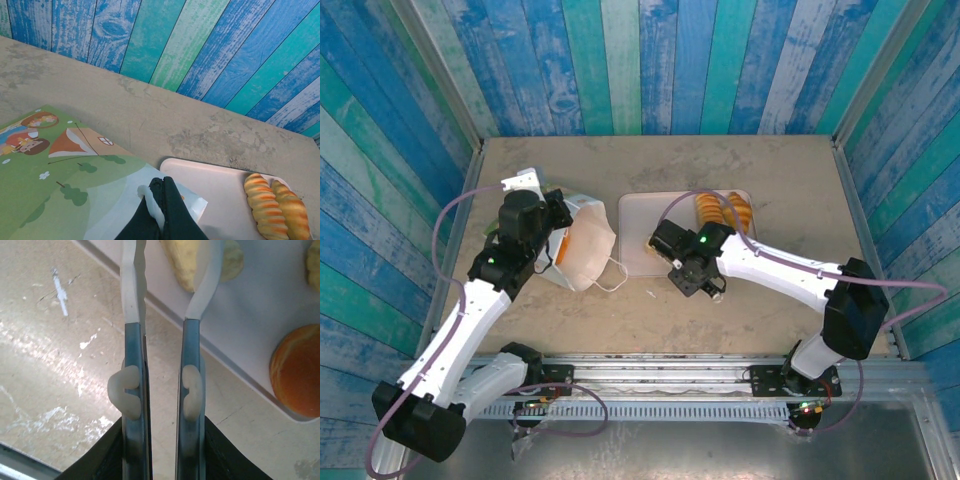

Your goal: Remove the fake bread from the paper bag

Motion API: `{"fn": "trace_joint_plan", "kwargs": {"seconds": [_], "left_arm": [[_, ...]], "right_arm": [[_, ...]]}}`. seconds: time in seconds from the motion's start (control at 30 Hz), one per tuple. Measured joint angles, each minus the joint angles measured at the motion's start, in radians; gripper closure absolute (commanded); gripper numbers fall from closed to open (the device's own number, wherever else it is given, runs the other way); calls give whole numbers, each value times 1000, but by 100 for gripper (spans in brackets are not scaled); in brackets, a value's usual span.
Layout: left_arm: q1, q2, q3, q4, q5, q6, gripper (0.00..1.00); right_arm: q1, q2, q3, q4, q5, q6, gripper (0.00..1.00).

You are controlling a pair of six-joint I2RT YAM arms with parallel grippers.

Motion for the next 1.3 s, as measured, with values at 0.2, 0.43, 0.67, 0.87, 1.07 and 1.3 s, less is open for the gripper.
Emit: {"fn": "trace_joint_plan", "kwargs": {"seconds": [0.2, 0.43, 0.67, 0.87, 1.07, 1.3], "left_arm": [[0, -6, 0, 1, 0, 0, 100], [0, -6, -1, 3, 0, 0, 100], [0, -35, -17, 3, -7, 0, 100], [0, -66, -27, 0, -35, 0, 100], [0, -67, -31, 0, -39, 0, 100], [0, -66, -32, 0, -38, 0, 100]], "right_arm": [[1, -7, 3, -41, -27, -12, 69], [5, 35, 68, -81, 142, 1, 69], [5, 137, 142, -77, 295, -1, 68], [62, 180, 137, -80, 309, -10, 63], [107, 171, 137, -79, 211, -13, 60], [95, 93, 149, -89, 135, -7, 59]]}}
